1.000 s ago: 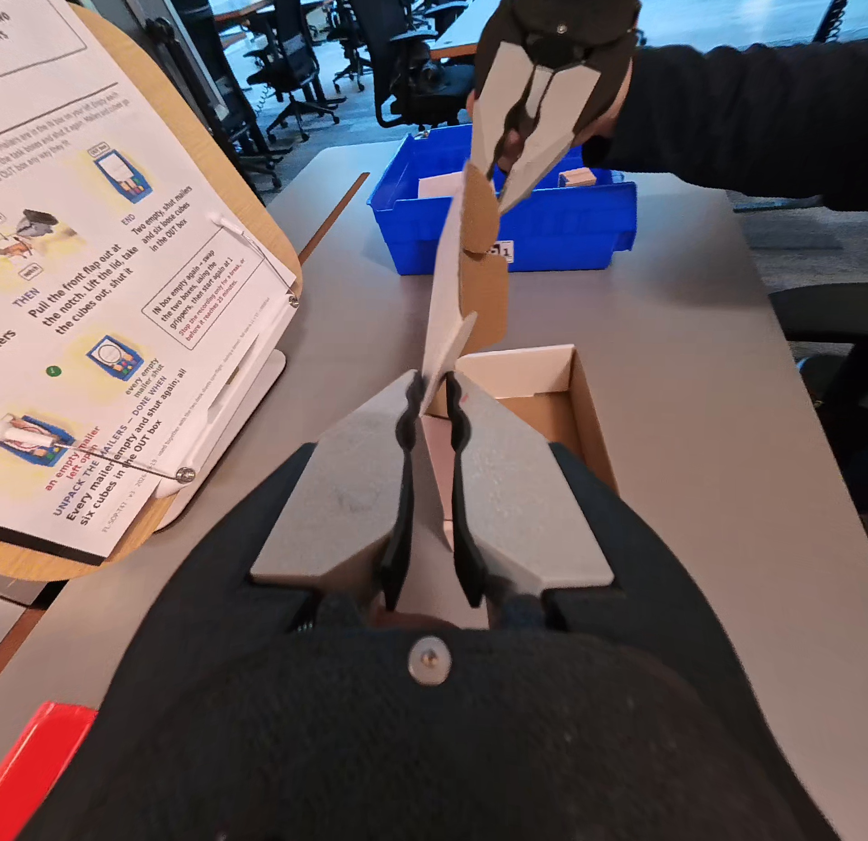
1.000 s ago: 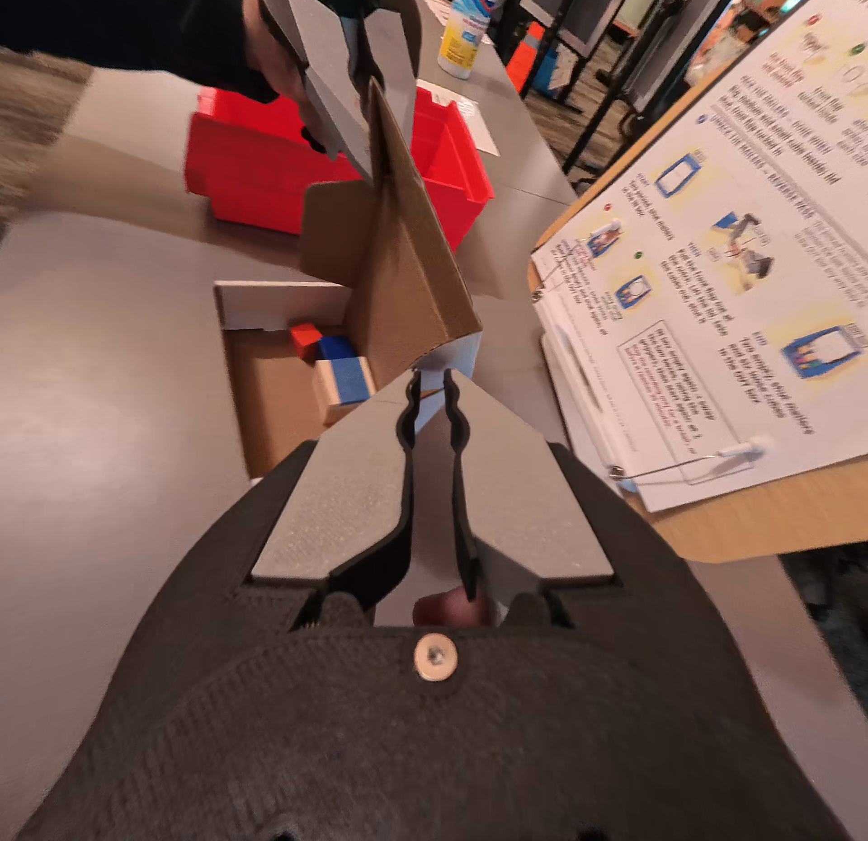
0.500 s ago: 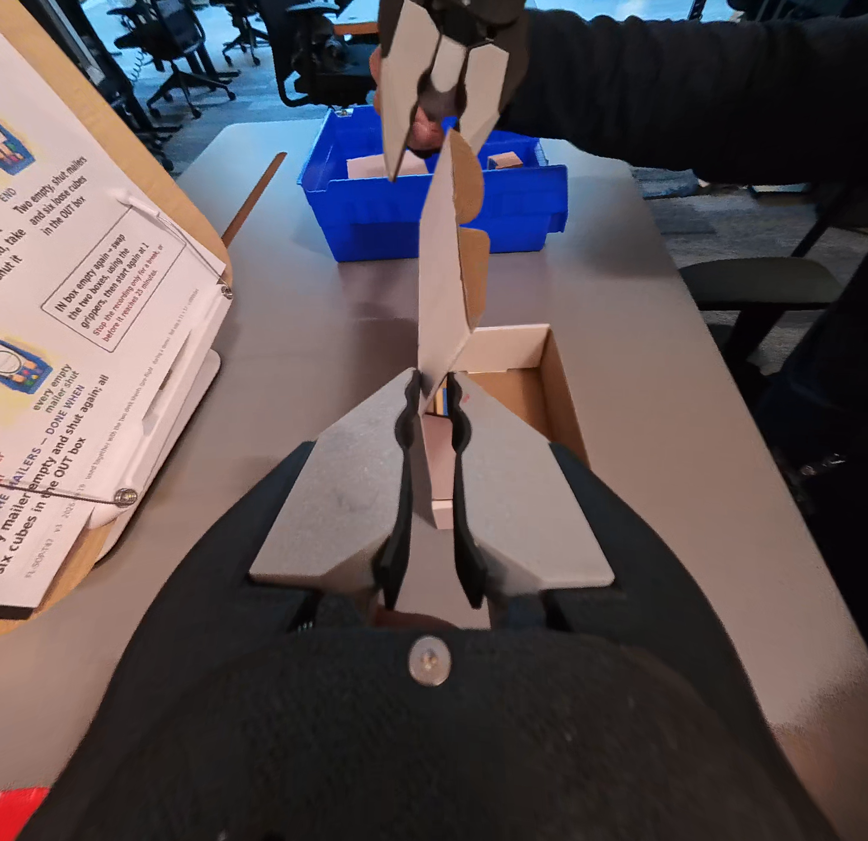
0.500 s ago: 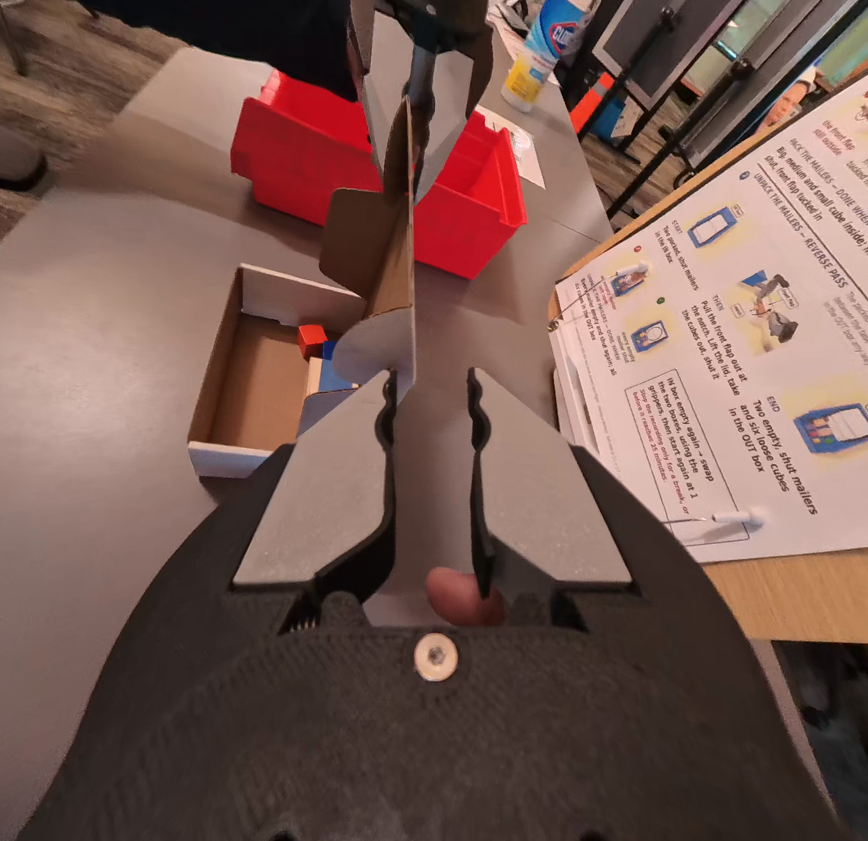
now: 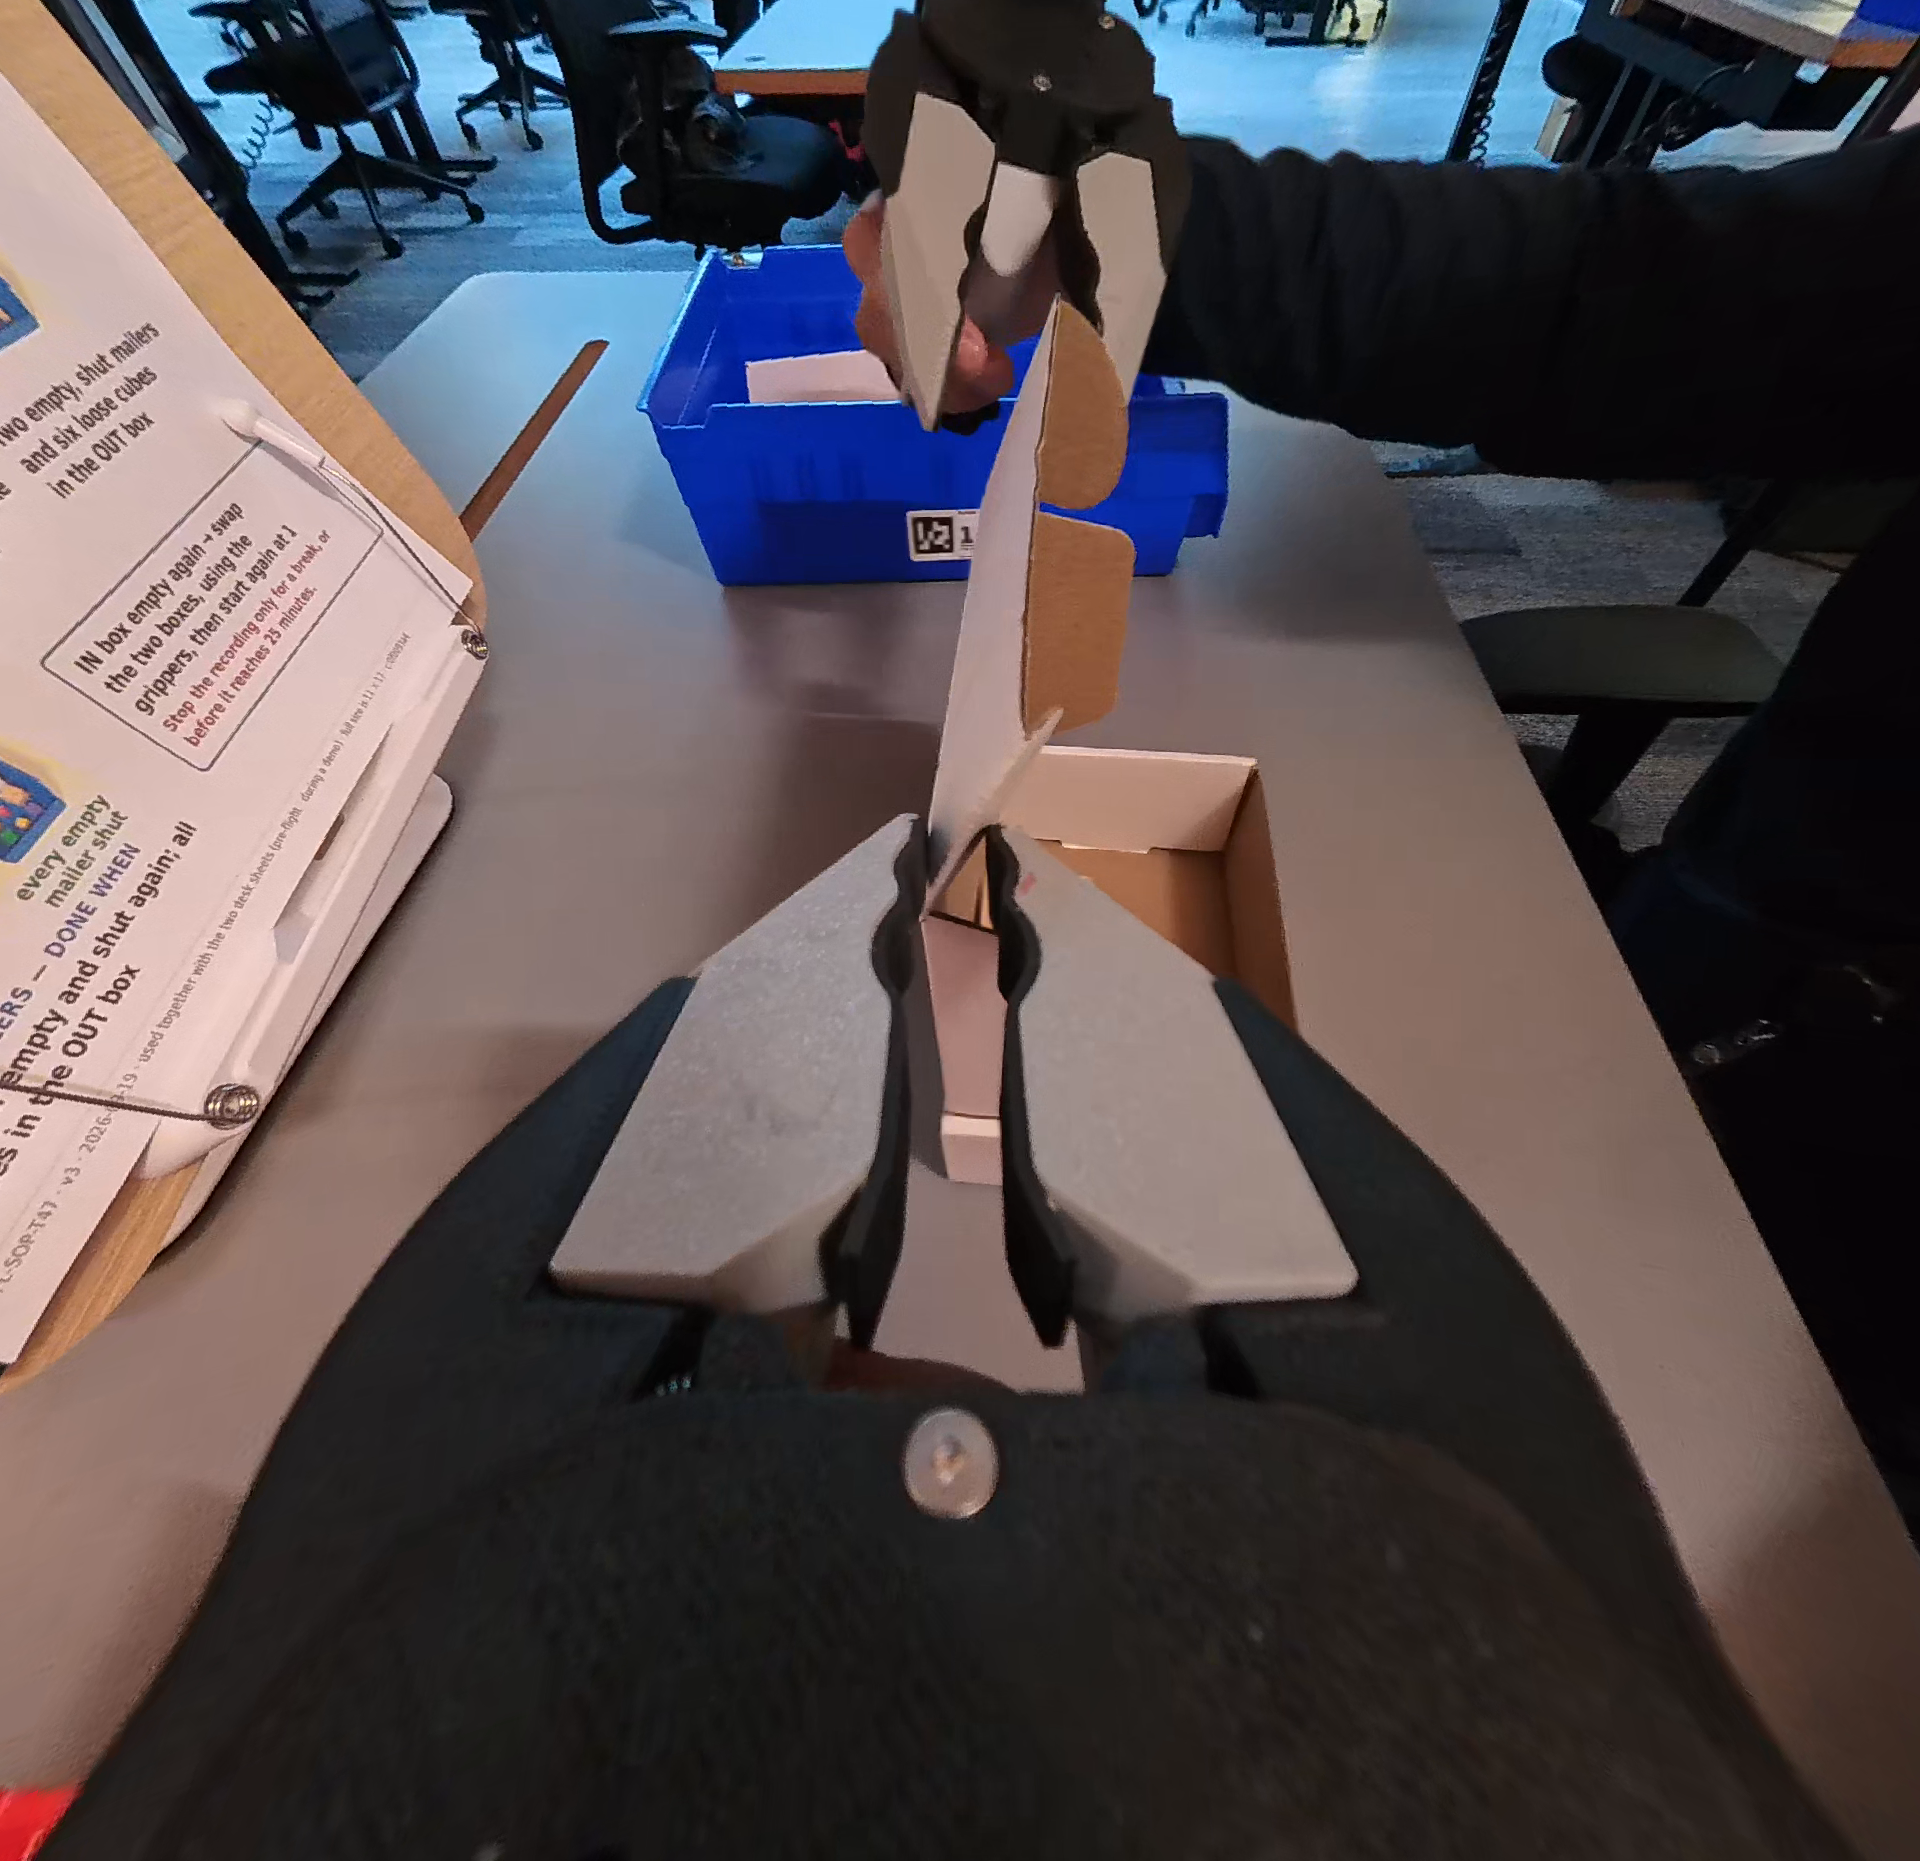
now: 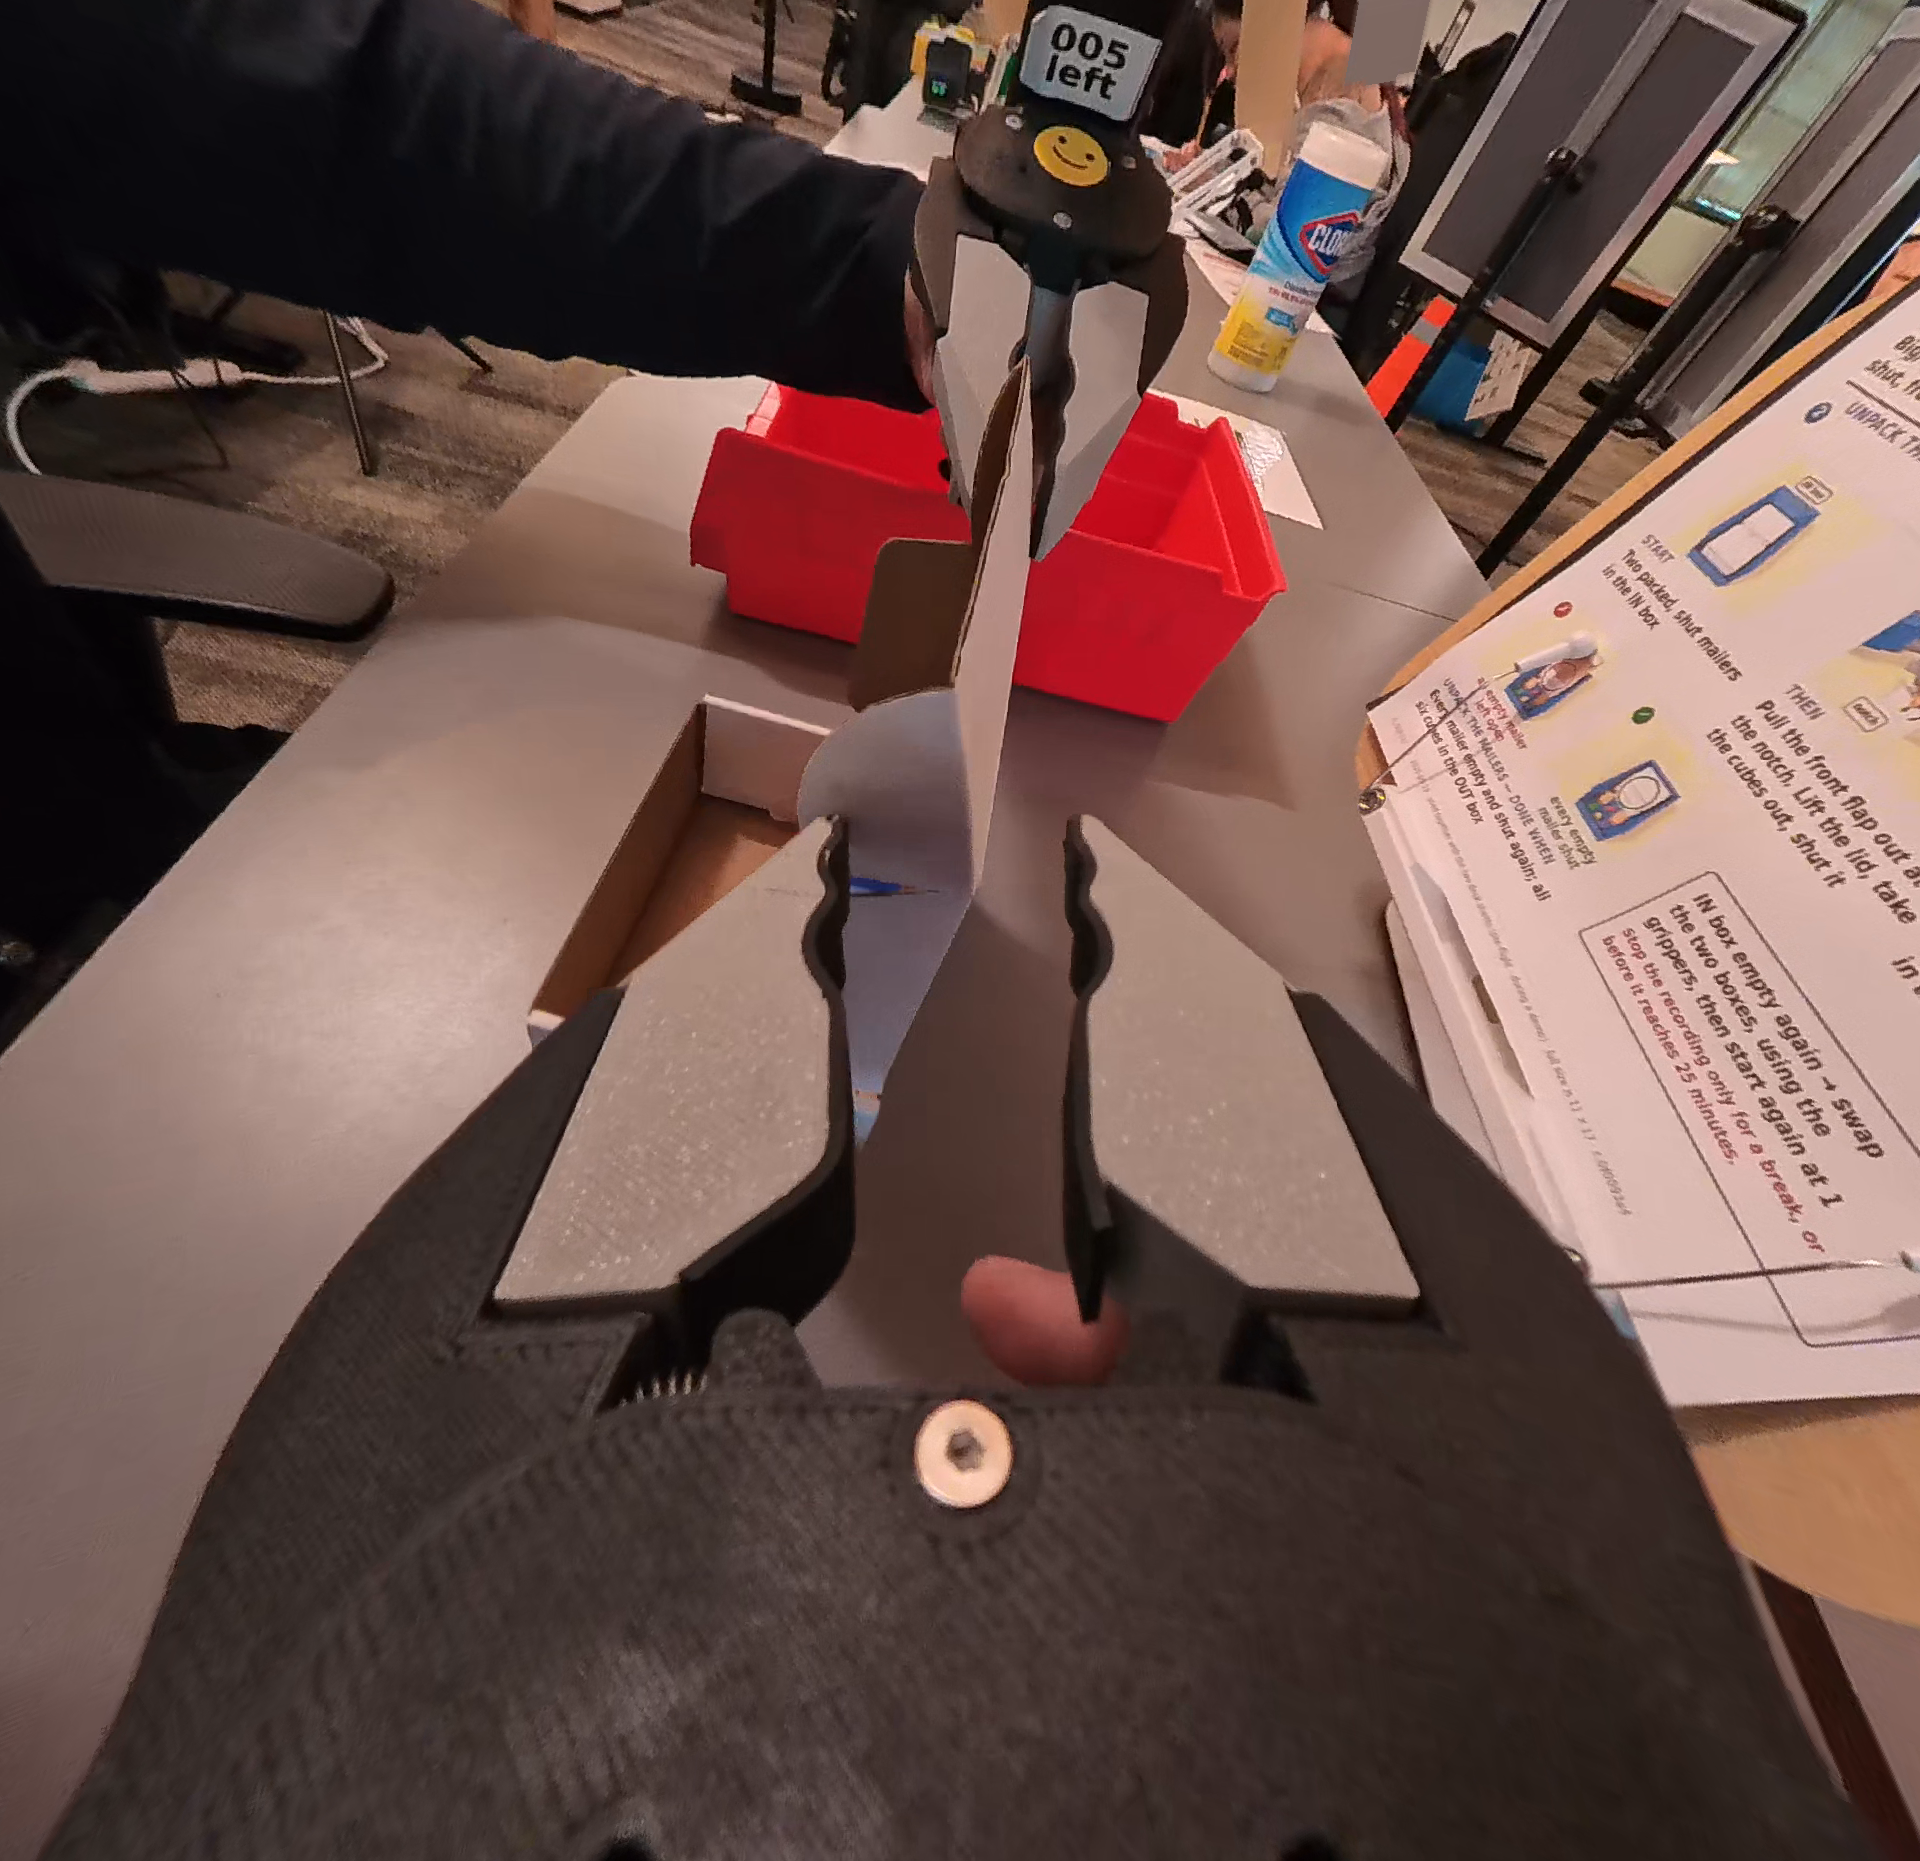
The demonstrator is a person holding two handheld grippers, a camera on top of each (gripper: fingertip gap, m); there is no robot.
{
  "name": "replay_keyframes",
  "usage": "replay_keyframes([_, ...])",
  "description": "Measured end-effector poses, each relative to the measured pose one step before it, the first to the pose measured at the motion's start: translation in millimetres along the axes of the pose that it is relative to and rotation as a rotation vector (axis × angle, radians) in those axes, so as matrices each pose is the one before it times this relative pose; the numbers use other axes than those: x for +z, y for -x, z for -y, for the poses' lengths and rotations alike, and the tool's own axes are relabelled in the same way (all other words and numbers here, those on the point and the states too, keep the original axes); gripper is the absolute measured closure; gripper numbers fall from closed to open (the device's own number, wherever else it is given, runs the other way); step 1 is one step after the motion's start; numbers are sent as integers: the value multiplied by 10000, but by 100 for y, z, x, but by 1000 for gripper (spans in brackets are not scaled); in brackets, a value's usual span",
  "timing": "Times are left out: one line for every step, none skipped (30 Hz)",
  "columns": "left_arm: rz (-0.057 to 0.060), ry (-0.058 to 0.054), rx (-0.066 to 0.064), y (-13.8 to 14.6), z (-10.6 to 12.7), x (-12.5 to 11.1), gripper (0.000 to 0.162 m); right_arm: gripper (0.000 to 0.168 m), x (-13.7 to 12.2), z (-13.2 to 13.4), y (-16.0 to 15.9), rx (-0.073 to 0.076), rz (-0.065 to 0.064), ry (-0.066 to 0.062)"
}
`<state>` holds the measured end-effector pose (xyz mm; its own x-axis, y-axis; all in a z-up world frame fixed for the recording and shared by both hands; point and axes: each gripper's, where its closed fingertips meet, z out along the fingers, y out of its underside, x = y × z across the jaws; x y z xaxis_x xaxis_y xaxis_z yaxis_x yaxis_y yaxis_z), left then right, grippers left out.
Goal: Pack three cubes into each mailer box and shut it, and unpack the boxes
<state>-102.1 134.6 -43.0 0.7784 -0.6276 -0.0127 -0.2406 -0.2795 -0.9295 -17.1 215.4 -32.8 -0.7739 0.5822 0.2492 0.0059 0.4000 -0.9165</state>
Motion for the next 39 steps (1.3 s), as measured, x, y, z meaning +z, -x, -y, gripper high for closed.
replay_keyframes([-8, 1, -11, -40, 16, 67, 154, 131, 187, 89, 69, 65, 48, -50])
replay_keyframes([31, 10, -18, 22, -1, 79, 154, 131, 211, 123, 105, 74, 76, -56])
replay_keyframes([-26, -23, -28, -64, 58, 81, 154, 131, 218, 70, 122, 63, 89, -7])
replay_keyframes([-3, 0, -6, -60, 20, 78, 154, 134, 153, 55, 83, 30, 69, 17])
replay_keyframes([50, 10, 10, 21, 17, 43, 154, 138, 85, 123, 45, 20, 34, -38])
replay_keyframes([-3, 5, -15, -28, 11, -13, 154, 142, 36, 87, 33, 4, 5, -32])
replay_keyframes([1, 4, -28, -36, 5, -32, 154, 146, 7, 12, -25, -19, -44, 11])
replay_keyframes([33, 5, -7, 1, -13, -21, 154, 149, -48, 43, -59, -31, -64, -21])
replay_keyframes([-19, -13, -18, -79, 2, -5, 154, 150, -71, 116, -49, 4, -49, -78])
replay_keyframes([-38, -8, -27, -108, 4, 12, 154, 150, -52, 182, -12, 62, -18, -119])
replay_keyframes([17, 12, 19, -30, -25, 25, 154, 150, -51, 249, 12, 78, 0, -166])
replay_keyframes([-4, -1, 9, -60, -14, 45, 154, 150, -30, 276, 6, 80, -4, -199])
replay_keyframes([-19, -24, -16, -52, 24, 19, 155, 150, -39, 203, -166, 97, -98, -166])
replay_keyframes([62, -5, 0, 72, 3, 19, 155, 151, -14, 20, -353, 118, -186, -66])
replay_keyframes([62, 10, -24, 48, 5, 43, 155, 155, -29, -196, -481, 140, -239, 62])
replay_keyframes([88, 18, -76, 79, 18, 71, 155, 158, -26, -313, -502, 152, -246, 139])
replay_keyframes([212, 48, -152, 269, 20, 133, 155, 161, -23, -432, -487, 96, -257, 209])
replay_keyframes([331, 102, -296, 431, 24, 181, 155, 162, -8, -512, -390, 76, -209, 279])
replay_keyframes([212, 100, -331, 168, 54, 184, 155, 163, -54, -347, -277, 207, -132, 189])
replay_keyframes([121, 50, -296, -50, 102, 112, 155, 163, -117, -88, -28, 422, 75, 56])
replay_keyframes([-36, 72, -557, -201, 59, 68, 154, 163, -132, 45, 134, 559, 239, -4])
replay_keyframes([-278, 30, -700, -428, 84, -28, 154, 163, -84, 33, 138, 560, 266, 5])
replay_keyframes([-224, 5, -594, -235, -5, -20, 154, 163, 10, 26, -20, 442, 128, -13])
replay_keyframes([-28, -87, -447, 154, 31, -3, 154, 163, 37, 33, -64, 301, 78, -39])
replay_keyframes([-112, -133, -448, 150, 52, -34, 154, 163, 45, 28, -75, 306, 101, -44])
replay_keyframes([-213, -165, -465, 89, 51, -50, 154, 163, 46, 34, -66, 533, 204, -74])
replay_keyframes([-350, -206, -648, 20, 53, -62, 154, 163, 34, 19, -27, 828, 359, -94])
replay_keyframes([-518, -257, -857, -94, 82, -79, 154, 163, 15, -3, -41, 1043, 450, -118])
replay_keyframes([-560, -293, -841, -70, 121, -100, 154, 163, 43, 0, -176, 1094, 411, -155])
replay_keyframes([-432, -300, -617, 90, 144, -113, 154, 163, 69, -3, -248, 1009, 392, -165])
replay_keyframes([-231, -266, -473, 240, 163, -120, 154, 163, 46, -22, -315, 918, 336, -134])
replay_keyframes([-140, -225, -298, 90, 267, -43, 154, 163, -27, 26, -417, 715, 194, -156])
replay_keyframes([88, -244, -112, 160, 391, -20, 155, 164, -18, 7, -410, 481, 101, -109])
replay_keyframes([162, -106, -144, 237, 188, 30, 155, 164, -27, 22, -302, 250, 28, -100])
replay_keyframes([107, -16, -30, 141, 26, 41, 155, 164, -19, -5, -107, 135, 31, -62])
replay_keyframes([56, 44, -34, 55, -81, 33, 155, 164, -13, -38, 18, 130, 58, -34])
replay_keyframes([52, -11, -94, 59, -18, -5, 155, 164, 3, -30, 36, 177, 50, -46])
replay_keyframes([26, -56, -149, 63, 52, -11, 155, 164, 13, -4, 44, 131, 43, -50])
replay_keyframes([0, -94, -67, 37, 117, -36, 155, 164, 28, -3, 93, 98, 65, -42])
